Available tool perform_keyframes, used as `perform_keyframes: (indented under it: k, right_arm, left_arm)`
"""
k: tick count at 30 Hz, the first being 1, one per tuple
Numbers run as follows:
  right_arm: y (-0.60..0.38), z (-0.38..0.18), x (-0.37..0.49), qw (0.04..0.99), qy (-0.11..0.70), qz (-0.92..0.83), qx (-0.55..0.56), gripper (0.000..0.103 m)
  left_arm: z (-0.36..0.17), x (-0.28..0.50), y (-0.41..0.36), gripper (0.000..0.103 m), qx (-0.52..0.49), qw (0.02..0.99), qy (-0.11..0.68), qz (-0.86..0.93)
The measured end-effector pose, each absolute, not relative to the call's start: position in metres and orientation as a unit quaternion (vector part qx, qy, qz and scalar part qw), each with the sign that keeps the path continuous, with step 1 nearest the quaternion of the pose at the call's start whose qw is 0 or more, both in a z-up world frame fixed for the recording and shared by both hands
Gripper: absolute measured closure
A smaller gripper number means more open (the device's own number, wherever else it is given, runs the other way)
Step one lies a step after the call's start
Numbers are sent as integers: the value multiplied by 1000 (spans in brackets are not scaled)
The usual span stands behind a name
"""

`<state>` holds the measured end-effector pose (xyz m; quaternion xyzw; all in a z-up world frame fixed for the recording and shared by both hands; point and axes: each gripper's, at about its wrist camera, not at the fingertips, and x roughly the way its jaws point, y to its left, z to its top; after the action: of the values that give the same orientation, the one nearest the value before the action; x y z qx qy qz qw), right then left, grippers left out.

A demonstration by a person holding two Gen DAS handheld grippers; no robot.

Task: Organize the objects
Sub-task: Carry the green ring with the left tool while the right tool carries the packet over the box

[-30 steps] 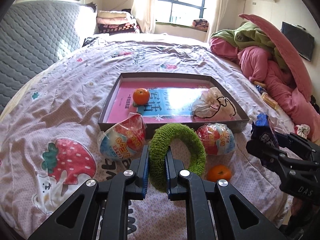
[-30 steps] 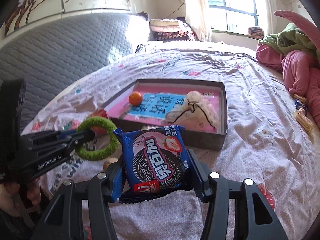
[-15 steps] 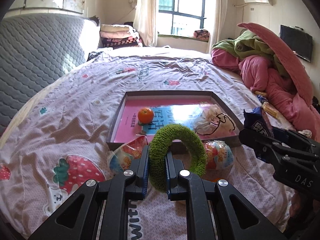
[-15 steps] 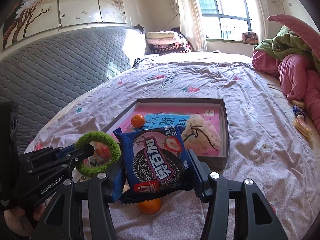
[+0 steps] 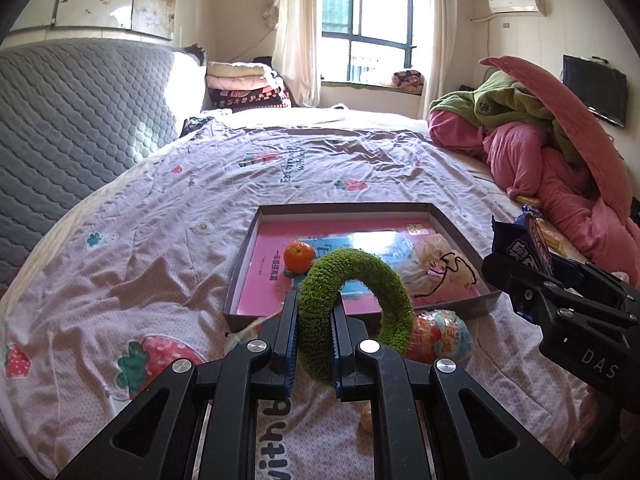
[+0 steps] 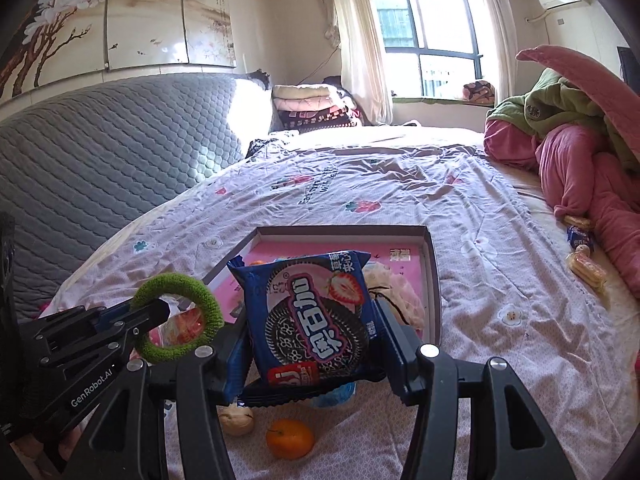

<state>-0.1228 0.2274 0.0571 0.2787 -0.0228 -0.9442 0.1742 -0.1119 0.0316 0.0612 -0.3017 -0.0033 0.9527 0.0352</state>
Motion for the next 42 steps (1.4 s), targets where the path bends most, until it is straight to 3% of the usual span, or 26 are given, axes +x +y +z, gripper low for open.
perform_keyframes:
  k: [42]
  right_arm:
    - [200, 54, -199, 144, -28, -947, 285, 47]
  left_arm:
    - [47, -215, -4, 90, -321, -14, -34, 946]
